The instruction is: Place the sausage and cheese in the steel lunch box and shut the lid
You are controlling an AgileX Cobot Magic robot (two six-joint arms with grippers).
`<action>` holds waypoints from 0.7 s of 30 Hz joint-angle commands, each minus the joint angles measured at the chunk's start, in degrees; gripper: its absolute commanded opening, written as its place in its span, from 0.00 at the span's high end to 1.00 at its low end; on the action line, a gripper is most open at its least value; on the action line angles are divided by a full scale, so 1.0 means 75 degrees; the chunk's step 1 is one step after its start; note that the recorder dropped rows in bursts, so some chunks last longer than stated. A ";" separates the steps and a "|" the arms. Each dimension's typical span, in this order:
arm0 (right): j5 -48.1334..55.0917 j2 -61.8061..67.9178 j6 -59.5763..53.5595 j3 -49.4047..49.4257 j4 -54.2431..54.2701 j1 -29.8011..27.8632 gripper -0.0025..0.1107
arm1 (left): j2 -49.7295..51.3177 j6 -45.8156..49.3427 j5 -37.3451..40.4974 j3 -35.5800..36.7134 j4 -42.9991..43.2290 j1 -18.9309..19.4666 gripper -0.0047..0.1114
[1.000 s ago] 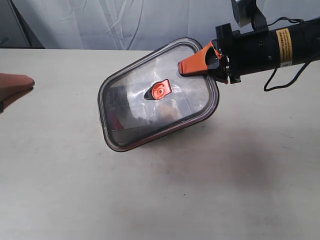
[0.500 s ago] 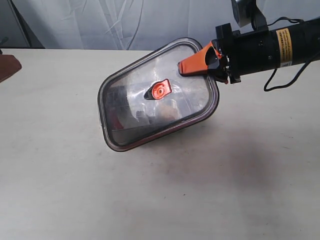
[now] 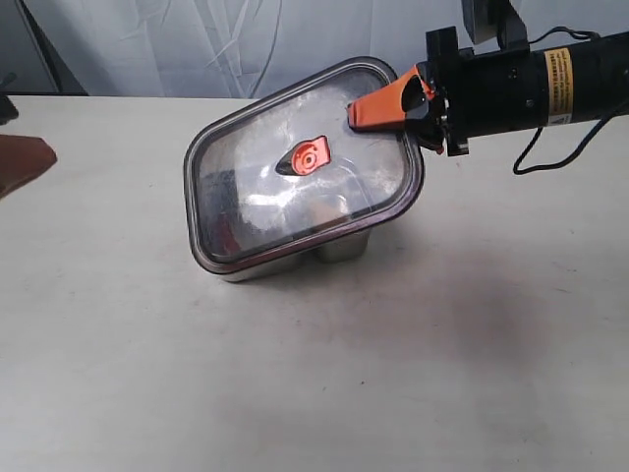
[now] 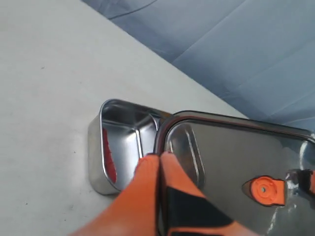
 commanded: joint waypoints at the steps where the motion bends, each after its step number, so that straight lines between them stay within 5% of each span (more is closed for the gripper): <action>1: -0.0030 -0.0074 -0.0018 0.0017 0.0259 -0.0014 0.99 | 0.0747 0.1059 -0.0951 0.0264 -0.1961 -0.0019 0.96; 6: -0.0030 -0.0074 -0.0317 0.0017 0.0463 -0.0014 0.99 | 0.1484 0.2547 -0.1147 0.0280 -0.4582 -0.0019 0.96; 13: -0.0030 -0.0074 -0.0429 0.0017 0.0794 0.0127 0.99 | 0.1653 0.3277 -0.1045 0.0152 -0.6380 -0.0019 0.96; 21: -0.0030 0.1425 0.0289 -0.0966 0.0735 0.0189 0.99 | 0.1653 0.3287 -0.1722 -0.0247 -0.3790 -0.0005 0.96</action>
